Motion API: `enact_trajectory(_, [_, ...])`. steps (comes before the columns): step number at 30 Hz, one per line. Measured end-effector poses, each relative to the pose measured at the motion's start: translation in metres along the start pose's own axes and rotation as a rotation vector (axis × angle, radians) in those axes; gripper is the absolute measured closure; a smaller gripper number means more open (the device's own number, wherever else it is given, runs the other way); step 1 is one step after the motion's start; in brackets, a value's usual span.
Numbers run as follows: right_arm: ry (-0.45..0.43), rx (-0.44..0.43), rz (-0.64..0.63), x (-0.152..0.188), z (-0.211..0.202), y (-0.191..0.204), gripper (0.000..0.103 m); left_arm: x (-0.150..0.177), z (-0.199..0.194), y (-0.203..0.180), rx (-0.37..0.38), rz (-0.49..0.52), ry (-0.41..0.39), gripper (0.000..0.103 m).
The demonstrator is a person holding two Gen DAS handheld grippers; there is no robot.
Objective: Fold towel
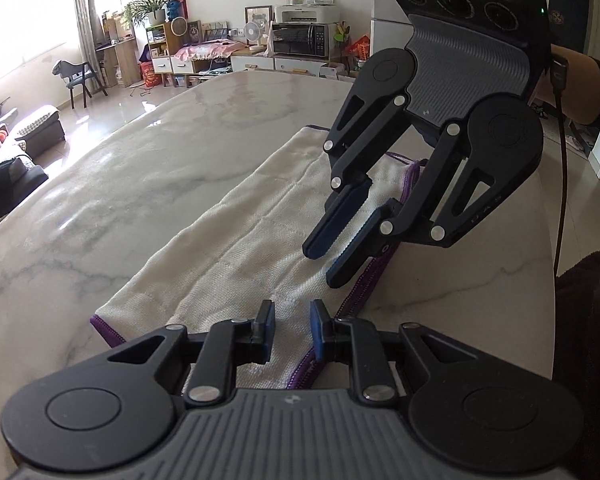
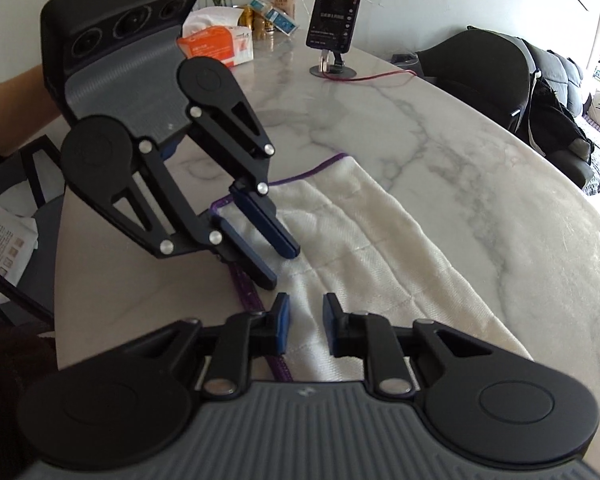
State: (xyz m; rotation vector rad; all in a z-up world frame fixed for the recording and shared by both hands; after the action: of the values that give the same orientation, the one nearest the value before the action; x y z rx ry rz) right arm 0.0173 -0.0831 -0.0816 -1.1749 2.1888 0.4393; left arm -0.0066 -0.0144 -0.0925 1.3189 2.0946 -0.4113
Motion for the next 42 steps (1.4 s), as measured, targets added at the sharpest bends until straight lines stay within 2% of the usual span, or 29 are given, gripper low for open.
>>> enact_trajectory(7, [0.009, -0.014, -0.004, 0.01, -0.004, -0.002, 0.084, 0.004, 0.0, 0.006, 0.015, -0.016, -0.012, 0.083])
enact_trajectory(18, [0.019, 0.01, 0.019, 0.036, -0.028, -0.012, 0.084, 0.018, -0.013, 0.02, 0.051, -0.075, -0.032, 0.083])
enact_trajectory(42, [0.048, 0.095, 0.123, 0.091, -0.069, -0.039, 0.084, 0.033, -0.034, 0.034, 0.072, -0.171, -0.071, 0.083])
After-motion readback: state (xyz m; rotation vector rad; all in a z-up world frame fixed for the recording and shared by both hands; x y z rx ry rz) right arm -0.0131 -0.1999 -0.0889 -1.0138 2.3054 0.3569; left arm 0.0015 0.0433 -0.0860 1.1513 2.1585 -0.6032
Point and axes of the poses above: each gripper's, at about its wrist camera, not at the fingertips, and z roughly the way its jaws point, y to its left, x to its underside, the point moved 7 cm from there along z, roughly the way its jaws point, and after that the axes turned 2 degrees about y, right-handed, at the moved point
